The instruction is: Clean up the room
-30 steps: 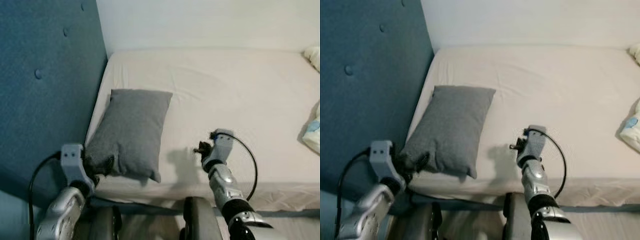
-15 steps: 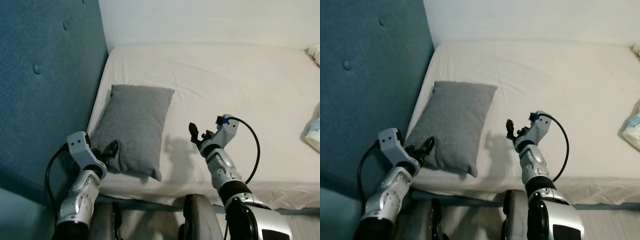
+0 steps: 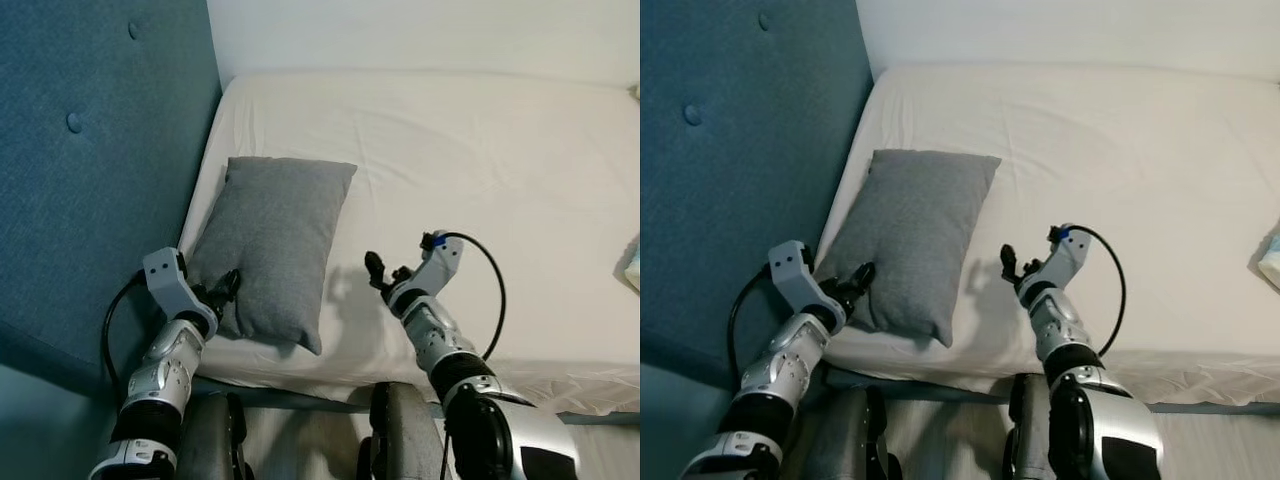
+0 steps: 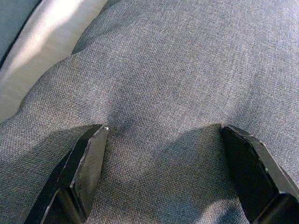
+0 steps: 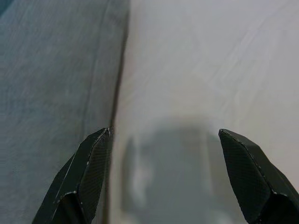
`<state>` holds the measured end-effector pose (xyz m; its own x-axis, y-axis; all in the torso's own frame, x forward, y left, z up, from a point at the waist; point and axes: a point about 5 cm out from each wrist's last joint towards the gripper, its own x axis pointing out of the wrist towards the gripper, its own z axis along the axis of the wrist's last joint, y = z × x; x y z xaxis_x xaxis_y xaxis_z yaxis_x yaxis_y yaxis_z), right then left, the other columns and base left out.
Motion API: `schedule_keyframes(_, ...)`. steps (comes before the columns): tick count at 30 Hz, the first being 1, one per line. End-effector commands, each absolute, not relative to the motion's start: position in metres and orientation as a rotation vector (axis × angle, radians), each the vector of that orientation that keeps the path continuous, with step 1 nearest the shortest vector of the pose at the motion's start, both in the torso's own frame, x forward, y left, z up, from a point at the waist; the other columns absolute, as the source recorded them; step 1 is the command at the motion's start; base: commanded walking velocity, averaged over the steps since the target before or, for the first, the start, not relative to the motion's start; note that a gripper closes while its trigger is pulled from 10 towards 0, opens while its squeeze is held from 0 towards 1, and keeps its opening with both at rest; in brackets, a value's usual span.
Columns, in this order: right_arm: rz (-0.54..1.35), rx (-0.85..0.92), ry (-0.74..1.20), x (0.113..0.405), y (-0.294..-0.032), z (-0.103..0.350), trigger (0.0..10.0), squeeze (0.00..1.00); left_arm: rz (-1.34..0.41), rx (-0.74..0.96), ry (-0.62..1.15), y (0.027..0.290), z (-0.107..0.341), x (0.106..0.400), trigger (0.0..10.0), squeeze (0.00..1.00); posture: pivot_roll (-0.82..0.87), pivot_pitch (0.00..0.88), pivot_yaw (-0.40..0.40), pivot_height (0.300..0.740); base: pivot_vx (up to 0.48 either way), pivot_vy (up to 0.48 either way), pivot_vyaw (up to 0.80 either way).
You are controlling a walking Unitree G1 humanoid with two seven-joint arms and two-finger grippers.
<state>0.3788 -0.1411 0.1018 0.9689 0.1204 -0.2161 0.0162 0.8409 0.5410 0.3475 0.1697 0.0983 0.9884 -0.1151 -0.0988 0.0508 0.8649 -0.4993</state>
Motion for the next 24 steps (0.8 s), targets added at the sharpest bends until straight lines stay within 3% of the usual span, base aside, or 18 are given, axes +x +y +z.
schedule_keyframes(1, 0.057, 0.599, 0.293, 0.376, -0.136, 0.095, 10.0, 0.00, -0.141, -0.557, 0.205, 0.158, 0.082, 0.340, 10.0, 0.00, 0.10, 0.365, -0.039, 0.585, 0.000, 0.000, 0.00)
schedule_keyframes(4, 0.088, 0.595, 0.321, 0.375, -0.127, 0.093, 10.0, 0.00, -0.273, -0.600, 0.212, 0.139, 0.082, 0.334, 10.0, 0.00, 0.11, 0.363, -0.039, 0.585, 0.000, 0.000, 0.00)
schedule_keyframes(9, 0.111, 0.582, 0.335, 0.376, -0.121, 0.094, 10.0, 0.00, -0.343, -0.636, 0.214, 0.130, 0.083, 0.329, 10.0, 0.00, 0.12, 0.360, -0.043, 0.585, 0.000, 0.000, 0.00)
schedule_keyframes(13, 0.203, 0.542, 0.344, 0.378, -0.102, 0.101, 10.0, 0.00, -0.525, -0.730, 0.242, 0.110, 0.086, 0.305, 10.0, 0.00, 0.13, 0.359, -0.048, 0.585, 0.000, 0.000, 0.00)
schedule_keyframes(24, 0.241, 0.512, 0.346, 0.379, -0.095, 0.104, 10.0, 0.00, -0.582, -0.725, 0.251, 0.106, 0.085, 0.294, 10.0, 0.00, 0.13, 0.358, -0.053, 0.585, 0.000, 0.000, 0.00)
